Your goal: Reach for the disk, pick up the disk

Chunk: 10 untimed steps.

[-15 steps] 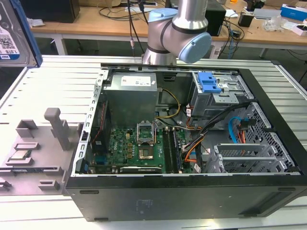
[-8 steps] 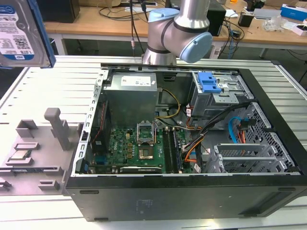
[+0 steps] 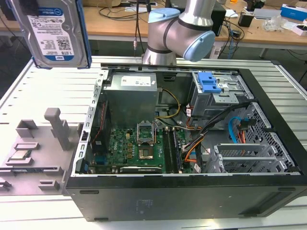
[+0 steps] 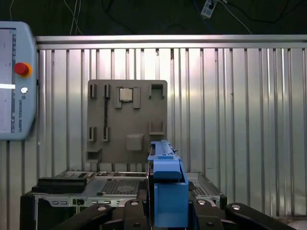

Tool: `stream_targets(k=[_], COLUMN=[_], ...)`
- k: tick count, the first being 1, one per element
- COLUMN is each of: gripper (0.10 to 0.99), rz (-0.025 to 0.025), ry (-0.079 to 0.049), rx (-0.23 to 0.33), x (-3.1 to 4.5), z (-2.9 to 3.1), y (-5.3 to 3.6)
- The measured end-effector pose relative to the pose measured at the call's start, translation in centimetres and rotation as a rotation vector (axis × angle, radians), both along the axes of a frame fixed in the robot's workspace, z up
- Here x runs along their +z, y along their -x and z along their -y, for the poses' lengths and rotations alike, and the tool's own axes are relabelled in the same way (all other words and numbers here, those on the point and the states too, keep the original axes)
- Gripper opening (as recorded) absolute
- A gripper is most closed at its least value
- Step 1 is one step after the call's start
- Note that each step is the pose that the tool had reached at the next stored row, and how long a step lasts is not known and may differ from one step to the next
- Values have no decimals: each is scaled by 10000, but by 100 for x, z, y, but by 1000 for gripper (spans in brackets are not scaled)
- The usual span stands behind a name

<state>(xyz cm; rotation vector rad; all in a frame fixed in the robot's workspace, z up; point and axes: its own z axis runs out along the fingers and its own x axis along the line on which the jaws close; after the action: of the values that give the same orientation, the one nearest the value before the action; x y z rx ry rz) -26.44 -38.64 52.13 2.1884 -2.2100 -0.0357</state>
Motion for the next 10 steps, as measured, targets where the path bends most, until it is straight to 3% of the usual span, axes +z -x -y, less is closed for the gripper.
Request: stream_targets(k=[10], gripper=[369], rz=[-1], ry=[1], rx=[-1], x=[1], z=[-5], y=[-410])
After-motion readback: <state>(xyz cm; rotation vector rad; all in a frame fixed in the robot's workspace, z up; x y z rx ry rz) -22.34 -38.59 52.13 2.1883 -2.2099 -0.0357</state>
